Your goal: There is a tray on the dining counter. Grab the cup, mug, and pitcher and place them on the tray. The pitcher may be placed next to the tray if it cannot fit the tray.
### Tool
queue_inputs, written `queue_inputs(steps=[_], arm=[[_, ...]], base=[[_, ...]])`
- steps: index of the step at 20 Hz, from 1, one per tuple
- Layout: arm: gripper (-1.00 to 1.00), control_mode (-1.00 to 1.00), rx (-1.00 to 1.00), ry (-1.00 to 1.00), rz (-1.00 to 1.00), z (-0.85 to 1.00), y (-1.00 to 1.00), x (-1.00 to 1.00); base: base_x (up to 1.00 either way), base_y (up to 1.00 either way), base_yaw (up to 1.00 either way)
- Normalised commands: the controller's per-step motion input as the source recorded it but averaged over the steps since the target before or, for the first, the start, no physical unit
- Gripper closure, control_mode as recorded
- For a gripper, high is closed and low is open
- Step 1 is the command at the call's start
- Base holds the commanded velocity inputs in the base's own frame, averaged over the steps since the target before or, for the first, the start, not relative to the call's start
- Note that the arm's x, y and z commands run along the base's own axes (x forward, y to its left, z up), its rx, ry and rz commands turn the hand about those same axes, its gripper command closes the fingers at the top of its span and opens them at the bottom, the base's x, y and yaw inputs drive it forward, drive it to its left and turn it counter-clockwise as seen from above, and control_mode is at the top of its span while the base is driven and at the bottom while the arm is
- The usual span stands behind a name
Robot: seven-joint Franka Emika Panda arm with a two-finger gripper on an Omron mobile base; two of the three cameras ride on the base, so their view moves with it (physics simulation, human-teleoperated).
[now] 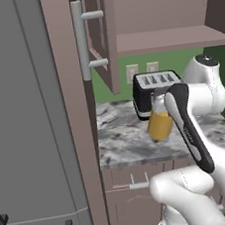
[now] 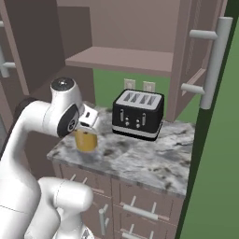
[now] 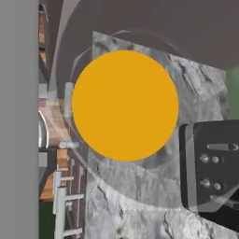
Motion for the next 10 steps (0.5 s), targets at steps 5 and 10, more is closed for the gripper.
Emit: queue_inputs(steps=[5,10], arm=[[1.0,-1.0,0.0,0.01,-0.1,0.32,-0.05,-0.66],[1.0,-1.0,-0.03,0.11,-0.11,0.08,-0.01,-0.41]], base=[[0.0,0.0,0.0],[0.0,0.0,0.0]])
